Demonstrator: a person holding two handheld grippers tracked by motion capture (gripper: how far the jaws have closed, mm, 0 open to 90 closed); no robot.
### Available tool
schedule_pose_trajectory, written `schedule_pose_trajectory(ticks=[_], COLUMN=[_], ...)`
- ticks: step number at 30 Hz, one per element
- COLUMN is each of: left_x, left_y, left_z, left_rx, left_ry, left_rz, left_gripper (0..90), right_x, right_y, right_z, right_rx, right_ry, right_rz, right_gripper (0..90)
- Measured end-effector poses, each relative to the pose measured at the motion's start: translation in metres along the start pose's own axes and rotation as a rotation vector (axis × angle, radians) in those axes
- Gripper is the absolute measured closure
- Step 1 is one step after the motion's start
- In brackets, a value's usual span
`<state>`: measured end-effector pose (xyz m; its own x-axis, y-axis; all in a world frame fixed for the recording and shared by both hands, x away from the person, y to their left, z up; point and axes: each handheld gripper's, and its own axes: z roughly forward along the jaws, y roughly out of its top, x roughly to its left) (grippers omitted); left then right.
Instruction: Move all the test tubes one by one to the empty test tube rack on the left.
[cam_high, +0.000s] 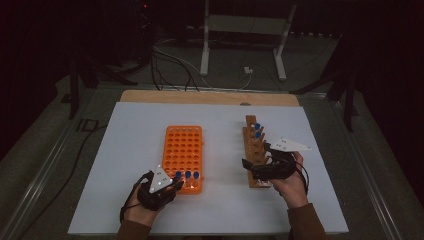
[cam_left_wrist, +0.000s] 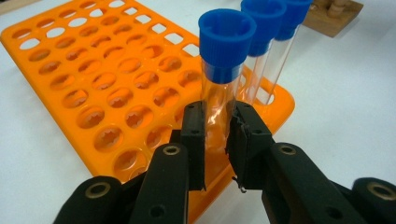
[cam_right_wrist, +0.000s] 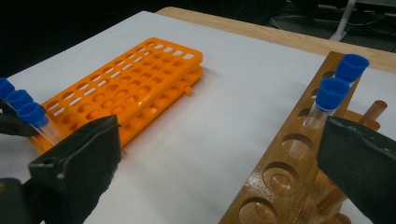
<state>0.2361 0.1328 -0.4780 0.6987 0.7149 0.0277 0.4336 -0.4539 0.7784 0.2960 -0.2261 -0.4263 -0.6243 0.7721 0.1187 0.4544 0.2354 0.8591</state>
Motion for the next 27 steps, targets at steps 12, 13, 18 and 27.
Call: schedule_pose_trajectory(ticks=[12, 13, 18, 27], left_x=[0.0014, 0.0016, 0.0035, 0.0036], left_y=[0.0014, 0.0016, 0.0020, 0.0005], left_z=[0.0054, 0.0055, 0.0054, 0.0059], left_rx=[0.022, 0.023, 0.027, 0.005], left_ry=[-0.012, -0.014, -0.029, -0.053], left_rz=[-0.017, -0.018, -0.033, -0.054], left_gripper=[77.4, 77.3, 76.8, 60.1], right_x=[0.0013, 0.0014, 0.0021, 0.0013], right_y=[-0.0004, -0.0003, -0.0003, -0.0006], right_z=[0.0023, 0.0024, 0.0030, 0.0028], right_rx=[0.005, 0.006, 0.010, 0.008], right_ry=[0.003, 0.004, 0.005, 0.006], right_rz=[-0.004, -0.004, -0.003, -0.001], right_gripper=[0.2, 0.2, 0.2, 0.2])
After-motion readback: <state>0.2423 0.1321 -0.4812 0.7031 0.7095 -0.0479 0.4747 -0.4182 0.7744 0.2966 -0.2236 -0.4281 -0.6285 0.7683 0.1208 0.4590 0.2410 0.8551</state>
